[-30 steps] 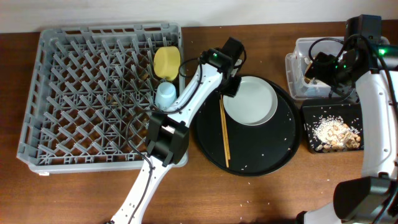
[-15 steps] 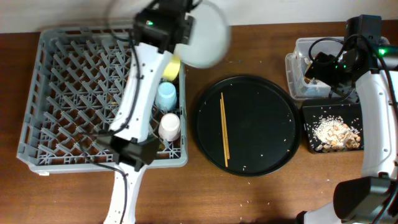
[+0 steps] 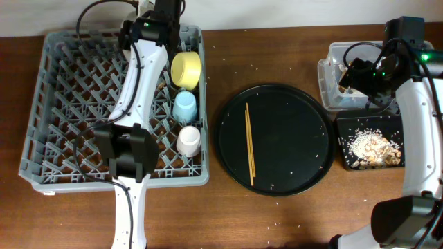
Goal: Sort waste into correct bins and load items into the dishwasher rack
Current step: 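Grasp the white plate with the left gripper and stand it in the rack, then grasp one chopstick with the left gripper and place it in the rack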
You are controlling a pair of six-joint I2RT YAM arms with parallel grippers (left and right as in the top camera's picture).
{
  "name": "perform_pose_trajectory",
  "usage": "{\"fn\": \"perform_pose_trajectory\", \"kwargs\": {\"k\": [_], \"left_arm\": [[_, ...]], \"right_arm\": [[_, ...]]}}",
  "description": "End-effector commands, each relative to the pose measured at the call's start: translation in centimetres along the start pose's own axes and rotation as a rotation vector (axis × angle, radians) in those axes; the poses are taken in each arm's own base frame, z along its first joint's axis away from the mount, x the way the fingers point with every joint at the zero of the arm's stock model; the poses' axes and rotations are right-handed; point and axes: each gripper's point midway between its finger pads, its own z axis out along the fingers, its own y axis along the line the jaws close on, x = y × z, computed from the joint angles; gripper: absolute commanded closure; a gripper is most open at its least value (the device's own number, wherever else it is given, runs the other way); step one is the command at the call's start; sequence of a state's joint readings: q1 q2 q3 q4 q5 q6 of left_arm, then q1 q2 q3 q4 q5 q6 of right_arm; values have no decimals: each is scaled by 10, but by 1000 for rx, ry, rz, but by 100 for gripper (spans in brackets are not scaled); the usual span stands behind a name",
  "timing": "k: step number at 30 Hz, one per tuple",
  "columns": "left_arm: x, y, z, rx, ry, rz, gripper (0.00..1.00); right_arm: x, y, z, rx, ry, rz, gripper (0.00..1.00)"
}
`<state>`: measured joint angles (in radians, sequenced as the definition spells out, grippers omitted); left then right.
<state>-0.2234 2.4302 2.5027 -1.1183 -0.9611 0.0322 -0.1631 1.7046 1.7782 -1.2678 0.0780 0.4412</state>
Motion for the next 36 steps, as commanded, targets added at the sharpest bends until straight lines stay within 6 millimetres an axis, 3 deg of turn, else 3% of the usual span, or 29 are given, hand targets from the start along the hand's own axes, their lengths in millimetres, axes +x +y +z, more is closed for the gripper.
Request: {"fn": "perform_pose_trajectory", "kwargs": {"k": [1, 2, 5, 7, 8, 9, 10, 12, 14, 15, 16, 18, 20, 24, 28, 34, 36], "left_arm": [[4, -24, -4, 57, 3, 45, 47], [1, -28, -9, 79, -12, 38, 40], [-17, -33, -28, 209, -65, -14, 32], [-38, -27, -65, 411, -143, -75, 31], [-45, -27, -104, 580, -192, -81, 33], [-40, -38, -135, 729, -187, -97, 35], [-15, -79, -185, 1013, -87, -74, 36], [29, -132, -220, 1191, 72, 46, 38], [76, -182, -222, 1138, 284, 61, 42], [87, -197, -224, 1134, 313, 81, 42], [108, -227, -228, 1134, 334, 136, 41], [131, -254, -223, 1112, 373, 143, 45], [146, -261, -211, 1080, 412, 146, 49], [143, -282, -217, 1111, 349, 139, 49], [158, -302, -206, 1083, 384, 146, 49], [172, -311, -197, 1064, 424, 170, 56], [186, -321, -190, 1054, 466, 192, 57]], "right_arm": [[0, -2, 1, 10, -1, 1, 2], [0, -2, 1, 10, -1, 1, 1], [0, -2, 1, 10, -1, 1, 2], [0, -2, 1, 10, -1, 1, 2], [0, -2, 1, 10, -1, 1, 2], [0, -2, 1, 10, -1, 1, 2], [0, -2, 1, 10, -1, 1, 1], [0, -2, 1, 10, -1, 1, 2], [0, -2, 1, 10, -1, 0, 2], [0, -2, 1, 10, -1, 0, 2], [0, -2, 1, 10, -1, 1, 2], [0, -2, 1, 10, -1, 1, 2], [0, -2, 1, 10, -1, 0, 1], [0, -2, 1, 10, -1, 0, 2], [0, -2, 1, 10, -1, 1, 2], [0, -2, 1, 10, -1, 0, 2], [0, -2, 1, 10, -1, 1, 1]]}}
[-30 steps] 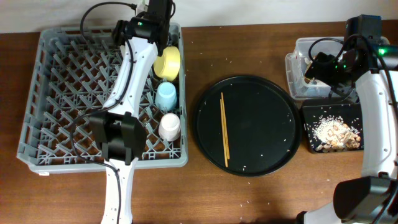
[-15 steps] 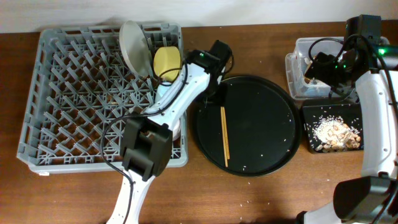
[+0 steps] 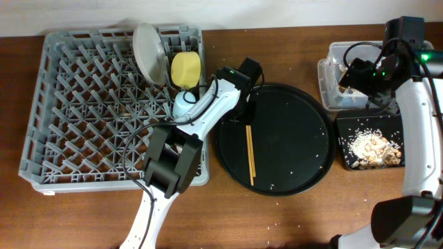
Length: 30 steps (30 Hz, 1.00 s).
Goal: Sort waste into correct bins and load items into the dishwasher rack
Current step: 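Grasp one chopstick with the left gripper and place it in the rack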
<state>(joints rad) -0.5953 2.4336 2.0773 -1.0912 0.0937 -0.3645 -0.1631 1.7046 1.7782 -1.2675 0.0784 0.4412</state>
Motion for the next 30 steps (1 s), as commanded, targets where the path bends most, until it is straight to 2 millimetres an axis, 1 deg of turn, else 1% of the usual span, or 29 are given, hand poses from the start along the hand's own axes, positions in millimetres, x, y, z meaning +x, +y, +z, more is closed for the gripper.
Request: {"fn": "perform_pose_trajectory", "kwargs": {"k": [1, 3, 5, 7, 9, 10, 11, 12, 14, 15, 16, 17, 18, 20, 22, 25, 27, 30], "left_arm": [[12, 7, 26, -19, 68, -19, 57], [12, 9, 26, -31, 67, -12, 57], [19, 10, 26, -39, 94, 4, 55], [30, 10, 23, -53, 136, 20, 53], [45, 8, 20, -69, 190, 29, 53], [52, 5, 19, -78, 213, 38, 55], [55, -4, 12, -81, 218, 57, 56], [46, -16, -1, -77, 179, 80, 57], [27, -25, -15, -90, 91, 115, 57], [20, -34, -14, -76, 56, 213, 56], [16, -40, -10, -66, 34, 255, 56], [14, -42, -7, -62, 25, 259, 56], [15, -44, -5, -63, 28, 263, 56], [25, -45, -5, -76, 59, 179, 56], [27, -47, -4, -68, 63, 132, 56], [31, -53, 5, -70, 60, 151, 56], [28, -55, 5, -65, 50, 151, 56], [31, -53, 8, -70, 62, 150, 56]], "right_arm": [[0, -2, 1, 10, 0, 0, 2], [0, -2, 1, 10, 0, 1, 2], [0, -2, 1, 10, 0, 1, 2], [0, -2, 1, 10, 0, 0, 2], [0, -2, 1, 10, 0, 1, 2], [0, -2, 1, 10, 0, 0, 2], [0, -2, 1, 10, 0, 1, 2], [0, -2, 1, 10, 0, 0, 2], [0, -2, 1, 10, 0, 0, 2], [0, -2, 1, 10, 0, 1, 2], [0, -2, 1, 10, 0, 1, 2], [0, -2, 1, 10, 0, 1, 2], [0, -2, 1, 10, 0, 0, 2], [0, -2, 1, 10, 0, 0, 2], [0, -2, 1, 10, 0, 1, 2], [0, -2, 1, 10, 0, 1, 1], [0, -2, 1, 10, 0, 0, 2], [0, -2, 1, 10, 0, 1, 2]]}}
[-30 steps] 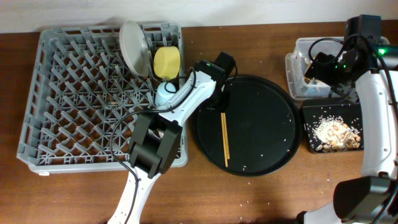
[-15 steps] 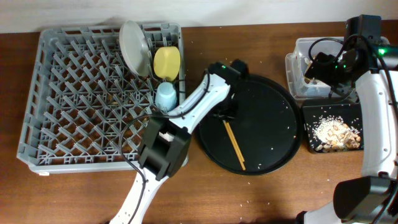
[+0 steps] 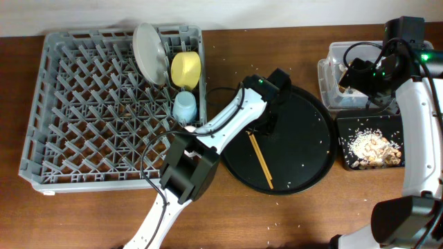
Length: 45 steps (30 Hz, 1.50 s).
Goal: Sort waste into correct bins and load items into the dishwasher rack
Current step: 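Grasp one chopstick with the left gripper and place it in the rack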
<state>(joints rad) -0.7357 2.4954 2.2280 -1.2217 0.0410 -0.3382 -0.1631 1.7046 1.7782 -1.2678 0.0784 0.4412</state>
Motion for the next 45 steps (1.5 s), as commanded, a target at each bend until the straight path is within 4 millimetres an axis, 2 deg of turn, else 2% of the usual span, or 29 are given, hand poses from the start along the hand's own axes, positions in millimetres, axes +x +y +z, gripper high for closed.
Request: {"fn": "perform_pose_trajectory", "kwargs": {"k": [1, 8, 16, 22, 26, 32, 33, 35, 36, 38, 39, 40, 41, 42, 43, 45], "left_arm": [[6, 2, 12, -14, 29, -17, 56], [12, -5, 13, 28, 59, -37, 57], [29, -8, 29, 51, 145, -43, 56], [33, -17, 28, 112, 171, 31, 56], [52, 1, 24, 90, 259, 45, 56], [38, -1, 25, 93, 204, 67, 56], [36, 1, 22, 93, 197, 63, 56], [22, 19, 1, 53, 166, 38, 56], [7, 33, -27, 14, 111, 22, 56], [-13, 31, -60, 30, 17, 22, 55], [-21, 28, -67, 41, -24, 25, 48], [-26, 24, -63, 47, -41, -43, 45], [-24, 20, -45, 41, -10, -181, 45], [-24, 14, -26, 35, 9, -274, 50], [-26, 5, -6, 35, 12, -347, 64], [-21, -5, 22, 20, 44, -429, 66]], "right_arm": [[0, -2, 1, 10, 0, 0, 1], [0, -2, 1, 10, -1, 0, 2], [0, -2, 1, 10, -1, 0, 2], [0, -2, 1, 10, 0, 1, 1], [0, -2, 1, 10, -1, 1, 2], [0, -2, 1, 10, -1, 1, 1], [0, -2, 1, 10, -1, 0, 2], [0, -2, 1, 10, -1, 1, 2], [0, -2, 1, 10, -1, 1, 2], [0, -2, 1, 10, 0, 0, 2], [0, -2, 1, 10, -1, 0, 1], [0, -2, 1, 9, -1, 1, 2], [0, -2, 1, 10, -1, 0, 2], [0, -2, 1, 10, 0, 1, 2], [0, -2, 1, 10, -1, 1, 2], [0, -2, 1, 10, -1, 1, 2]]}}
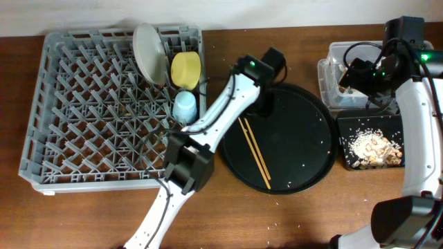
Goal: Sort waste into correct bins and load items into the dishwasher rack
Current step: 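Grasp one chopstick with the left gripper and place it in the rack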
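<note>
A pair of wooden chopsticks (254, 152) lies slanted on the round black tray (304, 131). My left gripper (264, 106) hangs over the tray's far-left part, just right of the chopsticks' upper end; its jaws are too dark to read. The grey dishwasher rack (76, 111) holds a white plate (148, 52), a yellow cup (185, 69) and a light-blue cup (185, 107). My right gripper (348, 75) stays over the clear bin (331, 86), its jaws hidden by the wrist.
A black square bin (370, 142) with pale food scraps sits right of the tray, in front of the clear bin. Crumbs are scattered on the tray and the wooden table. My left arm's elbow (185, 158) covers the rack's front-right corner.
My left gripper has moved from the chopsticks' upper end toward the tray's far-left rim. The chopsticks lie a little further left, their upper end now uncovered. The right arm has not moved.
My left arm was first over the back of the rack. Then the white plate stood there and the gripper was at the tray's left rim by the straight-lying chopsticks. Then it was on their upper end and they lay slanted, as they do now.
</note>
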You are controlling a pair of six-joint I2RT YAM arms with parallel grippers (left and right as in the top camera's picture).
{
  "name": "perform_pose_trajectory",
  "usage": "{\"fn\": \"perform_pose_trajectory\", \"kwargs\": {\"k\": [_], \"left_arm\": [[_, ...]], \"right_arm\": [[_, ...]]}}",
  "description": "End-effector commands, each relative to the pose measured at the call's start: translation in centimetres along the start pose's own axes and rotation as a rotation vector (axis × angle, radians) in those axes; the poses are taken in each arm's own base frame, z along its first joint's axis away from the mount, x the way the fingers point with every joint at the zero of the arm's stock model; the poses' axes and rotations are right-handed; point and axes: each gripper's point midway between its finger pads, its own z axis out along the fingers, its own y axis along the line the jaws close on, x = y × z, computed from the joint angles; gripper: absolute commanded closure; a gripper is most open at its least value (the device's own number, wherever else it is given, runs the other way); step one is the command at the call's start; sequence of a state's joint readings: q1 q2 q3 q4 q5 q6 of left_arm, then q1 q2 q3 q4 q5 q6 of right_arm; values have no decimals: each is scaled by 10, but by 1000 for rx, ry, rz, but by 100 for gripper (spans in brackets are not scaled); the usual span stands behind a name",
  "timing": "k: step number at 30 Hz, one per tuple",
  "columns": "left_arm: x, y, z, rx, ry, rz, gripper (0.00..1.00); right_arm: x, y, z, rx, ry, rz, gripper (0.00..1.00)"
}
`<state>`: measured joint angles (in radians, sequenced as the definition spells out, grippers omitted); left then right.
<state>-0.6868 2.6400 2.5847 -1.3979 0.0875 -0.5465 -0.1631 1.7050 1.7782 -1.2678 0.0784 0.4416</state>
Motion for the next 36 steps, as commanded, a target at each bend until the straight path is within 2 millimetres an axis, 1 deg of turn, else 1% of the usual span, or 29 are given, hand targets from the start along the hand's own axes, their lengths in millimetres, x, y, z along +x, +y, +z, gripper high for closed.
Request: {"fn": "perform_pose_trajectory", "kwargs": {"k": [1, 2, 3, 5, 6, 8, 9, 10, 11, 12, 13, 14, 15, 16, 17, 20, 22, 23, 24, 25, 26, 29, 30, 31, 32, 33, 34, 35, 36], "left_arm": [[17, -8, 49, -50, 61, -183, 66], [21, -8, 56, -60, 74, -178, 66], [22, -8, 57, -63, 77, -179, 71], [19, -9, 57, -55, 67, -189, 72], [12, -15, 45, -35, 40, -186, 73], [-1, -2, 17, -113, -57, -181, 71], [-3, 2, 4, -140, -80, -179, 71], [1, 2, 3, -146, -70, -177, 67], [4, 4, 3, -157, -60, -176, 67], [13, 15, 2, -210, -43, -273, 67], [16, 16, 6, -221, -32, -295, 63], [15, 15, 11, -221, -32, -293, 62], [17, 14, 18, -222, -21, -291, 61], [19, 14, 30, -223, -1, -291, 59], [20, 11, 36, -209, 12, -292, 57], [23, 9, 38, -196, 31, -294, 57], [28, 5, 45, -185, 60, -292, 48], [31, 5, 49, -187, 75, -293, 55], [32, 5, 51, -187, 81, -293, 72], [32, 5, 51, -188, 79, -293, 95], [32, 5, 51, -188, 79, -293, 99], [24, 3, 48, -166, 59, -265, 99], [16, 2, 40, -141, 38, -192, 99], [6, -2, 28, -109, 5, -78, 99], [-4, -11, 12, -73, -45, 80, 100], [-14, -18, -13, -39, -111, 211, 100], [-23, -18, -38, -19, -171, 266, 100], [-32, -9, -67, -15, -220, 272, 100], [-44, 16, -108, -17, -279, 250, 100]], "right_arm": [[0, -2, 1, 10, -1, 0, 2], [0, -2, 1, 10, -1, 0, 2], [0, -2, 1, 10, -1, 0, 2], [0, -2, 1, 10, -1, 0, 2], [0, -2, 1, 10, -1, 0, 2], [0, -2, 1, 10, -1, 0, 2], [0, -2, 1, 10, -1, 0, 2], [0, -2, 1, 10, -1, 0, 2], [0, -2, 1, 10, -1, 0, 2], [0, -2, 1, 10, -1, 0, 2], [0, -2, 1, 10, -1, 0, 1], [0, -2, 1, 10, -1, 0, 2], [0, -2, 1, 10, -1, 0, 2], [0, -2, 1, 10, -1, 0, 2], [0, -2, 1, 10, -1, 0, 2], [0, -2, 1, 10, -1, 0, 2], [0, -2, 1, 10, -1, 0, 2], [0, -2, 1, 10, -1, 0, 2], [0, -2, 1, 10, -1, 0, 2], [0, -2, 1, 10, -1, 0, 2], [0, -2, 1, 10, -1, 0, 2], [0, -2, 1, 10, -1, 0, 2], [0, -2, 1, 10, -1, 0, 1], [0, -2, 1, 10, -1, 0, 2], [0, -2, 1, 10, -1, 0, 2], [0, -2, 1, 10, -1, 0, 2], [0, -2, 1, 10, -1, 0, 2], [0, -2, 1, 10, -1, 0, 2], [0, -2, 1, 10, -1, 0, 2]]}}
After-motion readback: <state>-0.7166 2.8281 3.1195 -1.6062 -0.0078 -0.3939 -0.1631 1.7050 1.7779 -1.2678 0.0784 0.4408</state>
